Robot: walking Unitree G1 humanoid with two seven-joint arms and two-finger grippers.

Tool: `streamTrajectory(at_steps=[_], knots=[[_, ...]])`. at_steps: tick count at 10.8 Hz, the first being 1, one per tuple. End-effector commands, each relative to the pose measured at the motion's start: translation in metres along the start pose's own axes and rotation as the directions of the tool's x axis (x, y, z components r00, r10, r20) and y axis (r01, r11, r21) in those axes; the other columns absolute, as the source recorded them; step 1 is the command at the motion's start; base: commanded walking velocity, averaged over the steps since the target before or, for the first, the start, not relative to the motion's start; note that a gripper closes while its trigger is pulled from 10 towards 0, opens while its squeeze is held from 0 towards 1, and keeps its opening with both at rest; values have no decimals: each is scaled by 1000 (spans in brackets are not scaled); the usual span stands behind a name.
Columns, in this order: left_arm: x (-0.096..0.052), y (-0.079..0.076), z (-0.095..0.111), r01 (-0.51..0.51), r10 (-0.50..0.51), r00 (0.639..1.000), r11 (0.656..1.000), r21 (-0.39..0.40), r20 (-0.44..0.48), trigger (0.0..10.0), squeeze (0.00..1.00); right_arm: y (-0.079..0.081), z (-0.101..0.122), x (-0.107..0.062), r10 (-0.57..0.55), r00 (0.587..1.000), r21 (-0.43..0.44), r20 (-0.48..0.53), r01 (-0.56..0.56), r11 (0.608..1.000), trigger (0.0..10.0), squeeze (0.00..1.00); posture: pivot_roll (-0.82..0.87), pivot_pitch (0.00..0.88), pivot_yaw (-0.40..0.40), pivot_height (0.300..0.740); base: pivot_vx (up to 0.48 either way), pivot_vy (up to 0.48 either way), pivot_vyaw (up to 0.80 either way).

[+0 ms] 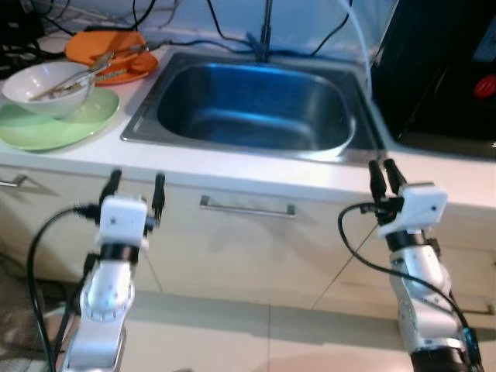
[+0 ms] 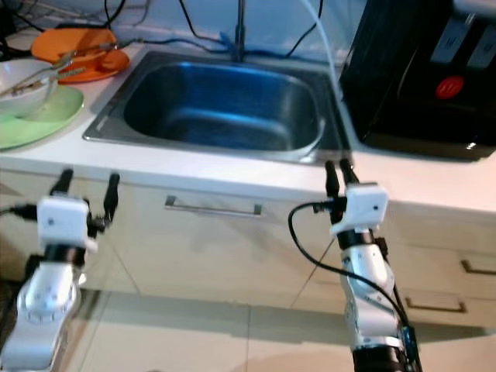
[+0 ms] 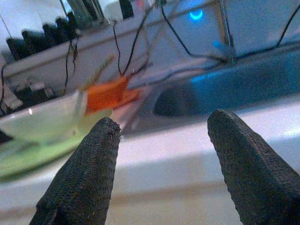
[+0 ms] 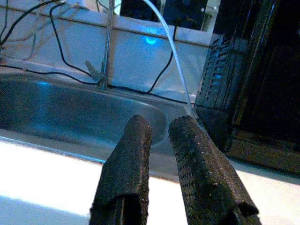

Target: Kitchen organization

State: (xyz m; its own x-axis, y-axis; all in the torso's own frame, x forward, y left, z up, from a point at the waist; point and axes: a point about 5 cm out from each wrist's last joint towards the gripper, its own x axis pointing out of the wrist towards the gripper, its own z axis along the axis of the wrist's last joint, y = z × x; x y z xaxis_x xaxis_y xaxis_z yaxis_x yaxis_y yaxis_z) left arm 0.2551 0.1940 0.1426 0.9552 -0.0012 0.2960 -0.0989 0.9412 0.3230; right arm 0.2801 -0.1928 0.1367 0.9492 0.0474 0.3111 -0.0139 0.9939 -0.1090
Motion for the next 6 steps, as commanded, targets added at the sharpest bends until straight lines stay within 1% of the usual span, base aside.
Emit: streamTrajectory(at_steps=[1, 2, 3, 4, 5, 6], knots=[[9, -3, 10, 15, -15, 999, 1000, -8, 29, 10000, 0, 1, 15, 7, 0, 1000, 28, 28, -1, 1000, 10000, 0, -14, 14, -40, 740, 0, 0, 0], [23, -3, 16, 4, -3, 999, 1000, -29, 43, 10000, 0, 11, 17, 14, 28, 1000, 54, 8, -29, 998, 10000, 0, -7, 18, -40, 740, 0, 0, 0], [35, -3, 18, -8, 10, 999, 999, -46, 49, 10000, 0, 23, 14, 20, 54, 999, 90, -7, -53, 995, 10000, 0, -5, 17, -35, 740, 0, 0, 0], [47, -6, 15, -7, 8, 999, 999, -42, 32, 10000, 0, 34, 14, 27, 72, 997, 141, -9, -70, 988, 10000, 0, 0, 12, -35, 740, 0, 0, 0], [60, -10, 15, -11, 13, 1000, 997, -78, 24, 10000, 0, 47, 17, 38, 98, 995, 172, -13, -94, 981, 10000, 0, 1, 12, -37, 740, 0, 0, 0], [75, -25, 21, 32, -28, 999, 994, -102, 41, 10000, 0, 59, 14, 54, 108, 993, 192, -42, -98, 977, 10000, 0, 9, 9, -41, 740, 0, 0, 0]])
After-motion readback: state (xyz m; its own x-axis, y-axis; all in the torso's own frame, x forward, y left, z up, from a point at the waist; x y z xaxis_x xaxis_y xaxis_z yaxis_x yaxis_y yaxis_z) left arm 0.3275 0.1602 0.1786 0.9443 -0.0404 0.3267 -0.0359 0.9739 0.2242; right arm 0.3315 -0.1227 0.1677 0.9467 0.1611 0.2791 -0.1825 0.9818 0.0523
